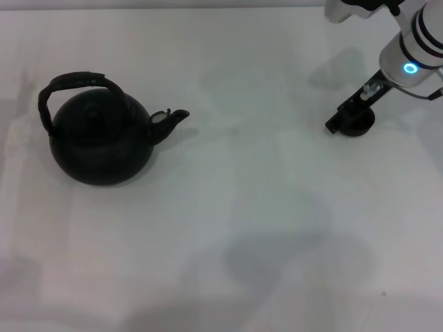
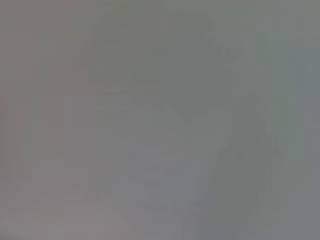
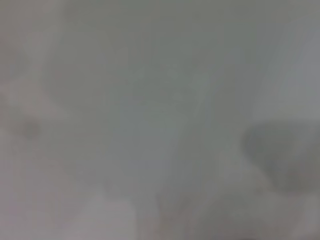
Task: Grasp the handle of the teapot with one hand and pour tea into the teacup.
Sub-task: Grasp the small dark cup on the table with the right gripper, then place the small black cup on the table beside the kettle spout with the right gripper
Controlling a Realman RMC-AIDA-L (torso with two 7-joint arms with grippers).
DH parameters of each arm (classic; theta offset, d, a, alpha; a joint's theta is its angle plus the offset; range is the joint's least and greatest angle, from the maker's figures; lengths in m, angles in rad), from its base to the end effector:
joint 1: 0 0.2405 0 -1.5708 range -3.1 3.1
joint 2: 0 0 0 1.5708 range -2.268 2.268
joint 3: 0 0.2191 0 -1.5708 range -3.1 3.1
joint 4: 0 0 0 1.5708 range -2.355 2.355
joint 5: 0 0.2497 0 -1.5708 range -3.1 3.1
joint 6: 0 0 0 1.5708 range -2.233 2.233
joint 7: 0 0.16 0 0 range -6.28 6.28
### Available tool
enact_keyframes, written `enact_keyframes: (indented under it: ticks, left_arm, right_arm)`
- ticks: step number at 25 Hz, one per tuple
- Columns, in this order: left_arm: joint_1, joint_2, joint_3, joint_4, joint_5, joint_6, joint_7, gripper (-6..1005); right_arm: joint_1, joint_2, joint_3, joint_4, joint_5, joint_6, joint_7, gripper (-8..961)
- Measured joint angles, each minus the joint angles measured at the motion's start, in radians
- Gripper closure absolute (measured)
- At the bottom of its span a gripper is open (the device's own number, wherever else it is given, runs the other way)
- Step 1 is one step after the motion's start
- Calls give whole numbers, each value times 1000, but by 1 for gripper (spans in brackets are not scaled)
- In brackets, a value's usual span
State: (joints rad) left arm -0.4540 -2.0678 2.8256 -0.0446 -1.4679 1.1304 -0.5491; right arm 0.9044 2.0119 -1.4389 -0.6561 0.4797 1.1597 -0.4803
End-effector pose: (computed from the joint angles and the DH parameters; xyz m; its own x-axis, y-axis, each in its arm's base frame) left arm -0.3833 0.3395 0.0231 0.5008 0.0403 0.8646 0.8644 0.0278 -0.5020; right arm 0.2154 0.4298 -0.0432 0.5903 -0.7676 0.2497 -0.5420 -0.6062 -0.5820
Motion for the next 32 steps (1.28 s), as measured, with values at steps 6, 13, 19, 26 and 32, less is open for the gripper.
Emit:
enact_keyframes:
  ticks: [6,13,19,26,32]
  left_arm:
    - [-13,0,0,0,1,-2,0,208]
    - [-14,0,0,-1,2,-5,0,208]
    - [-14,0,0,-5,2,-6,0,209]
    - [-14,0,0,-9,1,-6,0,208]
    - [-14,-1,0,-8,3,-6,0,208]
  right_arm:
    - [-1,1,1,-4,-12,18,10,139]
    - [-12,-1,0,-48,-14,45,3,157]
    - [-29,3,-3,-125,-24,74,0,219]
    - [-22,13,-61,-212,51,118,-1,220]
    - [7,16,-228,-261,206,112,8,220]
